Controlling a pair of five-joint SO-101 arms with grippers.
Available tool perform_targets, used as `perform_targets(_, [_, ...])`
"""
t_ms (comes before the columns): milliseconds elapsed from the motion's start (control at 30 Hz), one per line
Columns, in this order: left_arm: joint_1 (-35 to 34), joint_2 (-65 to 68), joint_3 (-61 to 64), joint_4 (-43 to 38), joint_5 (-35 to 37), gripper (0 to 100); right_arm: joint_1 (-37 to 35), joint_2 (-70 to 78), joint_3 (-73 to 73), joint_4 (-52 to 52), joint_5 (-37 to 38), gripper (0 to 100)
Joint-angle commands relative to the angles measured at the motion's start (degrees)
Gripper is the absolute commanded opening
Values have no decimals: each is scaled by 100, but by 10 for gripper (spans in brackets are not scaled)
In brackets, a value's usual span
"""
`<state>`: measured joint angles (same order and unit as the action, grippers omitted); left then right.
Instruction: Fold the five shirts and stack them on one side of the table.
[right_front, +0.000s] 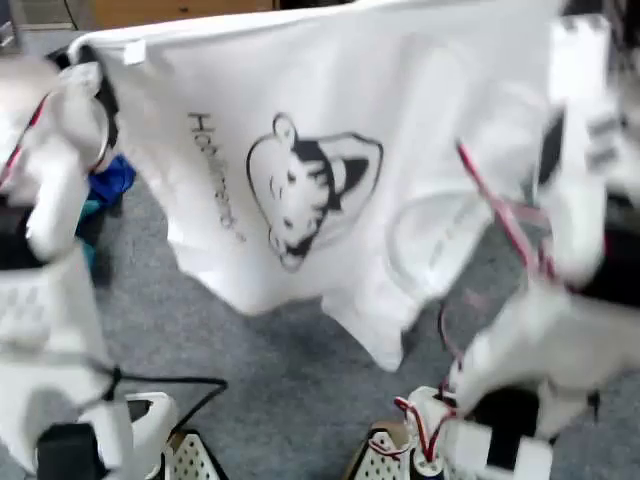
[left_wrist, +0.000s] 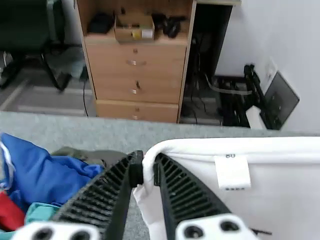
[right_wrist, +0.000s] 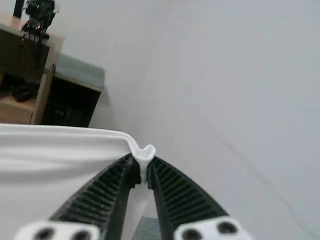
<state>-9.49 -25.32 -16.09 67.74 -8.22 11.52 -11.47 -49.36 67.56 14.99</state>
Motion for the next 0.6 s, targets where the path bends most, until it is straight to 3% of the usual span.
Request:
perform_targets(0, [-62, 233, 677, -1301, 62, 19, -75, 848, -57, -615, 62, 2])
perform_targets(100, [-79, 400, 905, -1916, 62, 19, -75, 1473, -57, -1055, 35, 2])
perform_targets(233, [-70, 435, 633, -1749, 26, 19, -57, 1789, -75, -1213, 26, 2])
perform_targets(567, [-97, 426, -1530, 352, 26, 19, -31, 1393, -532, -870, 53, 2])
